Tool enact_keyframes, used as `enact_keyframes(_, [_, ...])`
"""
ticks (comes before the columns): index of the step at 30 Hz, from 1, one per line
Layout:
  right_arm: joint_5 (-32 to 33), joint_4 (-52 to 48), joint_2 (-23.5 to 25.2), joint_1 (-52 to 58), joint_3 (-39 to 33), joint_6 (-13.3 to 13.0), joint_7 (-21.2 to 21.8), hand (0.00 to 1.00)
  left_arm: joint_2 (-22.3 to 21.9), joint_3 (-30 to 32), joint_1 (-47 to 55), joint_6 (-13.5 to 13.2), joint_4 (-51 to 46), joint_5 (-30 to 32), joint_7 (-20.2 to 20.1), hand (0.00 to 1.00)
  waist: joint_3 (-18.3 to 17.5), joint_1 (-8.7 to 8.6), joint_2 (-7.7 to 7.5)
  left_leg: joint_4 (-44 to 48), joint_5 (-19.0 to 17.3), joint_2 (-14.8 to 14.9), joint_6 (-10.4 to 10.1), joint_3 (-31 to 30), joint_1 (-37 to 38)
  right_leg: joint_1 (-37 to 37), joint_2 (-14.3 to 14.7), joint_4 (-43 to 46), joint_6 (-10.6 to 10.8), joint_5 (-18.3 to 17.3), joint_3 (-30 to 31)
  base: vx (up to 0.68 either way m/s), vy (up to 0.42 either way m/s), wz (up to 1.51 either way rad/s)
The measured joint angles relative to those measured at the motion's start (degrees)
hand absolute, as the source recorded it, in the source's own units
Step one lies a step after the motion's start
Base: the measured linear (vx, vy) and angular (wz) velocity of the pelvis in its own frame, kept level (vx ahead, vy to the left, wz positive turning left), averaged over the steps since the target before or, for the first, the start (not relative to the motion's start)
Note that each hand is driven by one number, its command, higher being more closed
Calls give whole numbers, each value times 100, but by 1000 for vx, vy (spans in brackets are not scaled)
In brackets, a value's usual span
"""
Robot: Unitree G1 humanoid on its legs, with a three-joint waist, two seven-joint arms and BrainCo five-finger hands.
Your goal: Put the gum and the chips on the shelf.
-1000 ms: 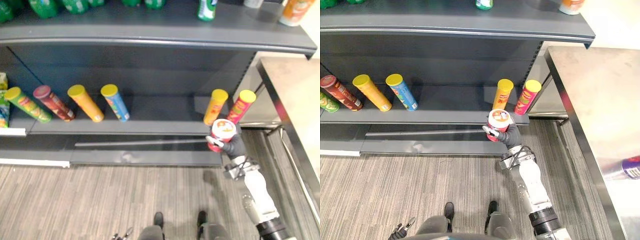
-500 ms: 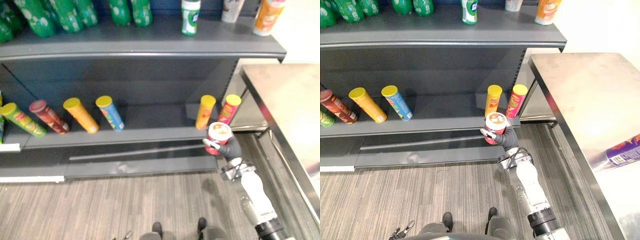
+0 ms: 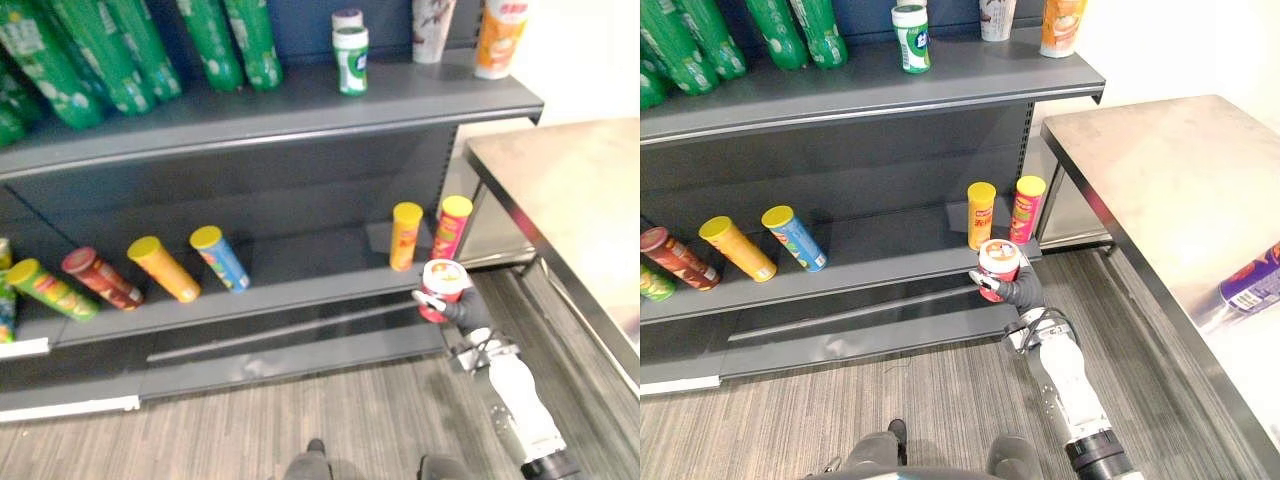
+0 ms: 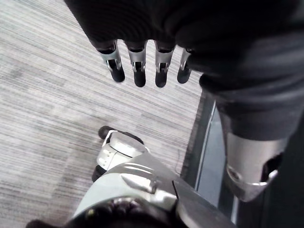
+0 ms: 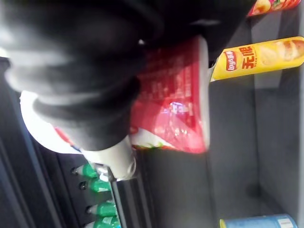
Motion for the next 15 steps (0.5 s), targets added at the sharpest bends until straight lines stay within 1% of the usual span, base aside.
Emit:
enact_keyframes(1, [0, 0, 0, 25, 1, -7, 30, 100, 36, -34, -19, -1, 13, 59, 3, 0, -10, -25, -17, -4, -26, -67, 44, 48, 0, 14, -76, -112, 35, 23, 28, 135, 363, -33])
enact_keyframes(2, [-1, -2, 12, 60, 2, -28, 60, 100, 110, -108, -86, -6, 24, 88, 19, 0, -70, -59, -112, -36, -62, -203, 106, 177, -7, 20, -219, -320, 120, 102, 150, 141, 313, -23])
enact_keyframes(3, [-2, -2, 23, 97, 3, -39, 70, 100, 123, -185, -160, -10, 23, 92, 25, 0, -84, -64, -135, -47, -113, -329, 194, 272, -25, 51, -346, -520, 139, 191, 229, 141, 299, -23])
enact_keyframes(4, [-3, 1, 35, 109, 10, -38, 69, 100, 129, -216, -193, -12, 22, 94, 24, 0, -88, -61, -145, -42, -141, -379, 240, 327, -26, 82, -403, -611, 163, 269, 268, 143, 255, -18])
enact_keyframes(5, [-23, 3, 98, 119, 20, -39, 63, 100, 142, -278, -226, -26, 15, 131, 24, 0, -93, -65, -140, -34, -198, -477, 326, 383, -14, 157, -506, -776, 266, 436, 303, 155, 204, -19])
enact_keyframes(6, [-61, 3, 194, 114, 24, -47, 46, 100, 182, -341, -233, -71, 3, 147, 25, 0, -104, -46, -132, -31, -247, -516, 363, 461, -6, 162, -560, -848, 242, 535, 303, 160, 176, -21])
enact_keyframes(7, [-63, 3, 233, 110, 27, -55, 30, 100, 188, -357, -233, -86, -7, 167, 28, 0, -107, -31, -124, -27, -277, -518, 380, 487, 1, 147, -564, -855, 243, 606, 296, 173, 133, -19])
enact_keyframes(9, [-66, 13, 261, 91, 30, -70, -76, 100, 193, -395, -232, -146, -30, 340, 30, 0, -114, -20, -103, -26, -316, -513, 431, 494, 34, 76, -530, -706, 152, 747, 247, 167, 96, -11])
enact_keyframes(11, [-64, 188, 263, -48, 22, -82, -136, 100, 199, -394, -226, -169, -40, 429, 25, 0, -114, 21, -101, -62, -326, -394, 447, 545, 237, -169, -396, -75, -120, 931, 132, 184, 91, -18])
enact_keyframes(12, [-63, 213, 265, -99, 23, -88, -150, 100, 203, -395, -226, -170, -57, 478, 26, 0, -110, 40, -108, -80, -327, -350, 449, 580, 304, -225, -371, 70, -178, 984, 101, 150, 33, -32])
enact_keyframes(13, [-63, 250, 282, -209, 32, -129, -150, 100, 205, -391, -232, -169, -74, 523, 25, 0, -104, 92, -100, -146, -331, -262, 464, 660, 430, -339, -325, 291, -189, 1085, 38, 107, -6, -37])
enact_keyframes(14, [-63, 325, 345, -349, 39, -155, -131, 100, 171, -383, -232, -168, -91, 524, 28, 0, -80, 92, -48, -198, -335, -166, 470, 734, 520, -369, -294, 253, -192, 1034, -120, 84, -12, -41])
enact_keyframes(15, [-62, 389, 392, -450, 47, -156, -107, 100, 176, -377, -234, -170, -97, 523, 31, 0, -86, 102, -65, -225, -335, -107, 469, 795, 550, -398, -250, 163, -193, 1021, -191, 44, -43, -33])
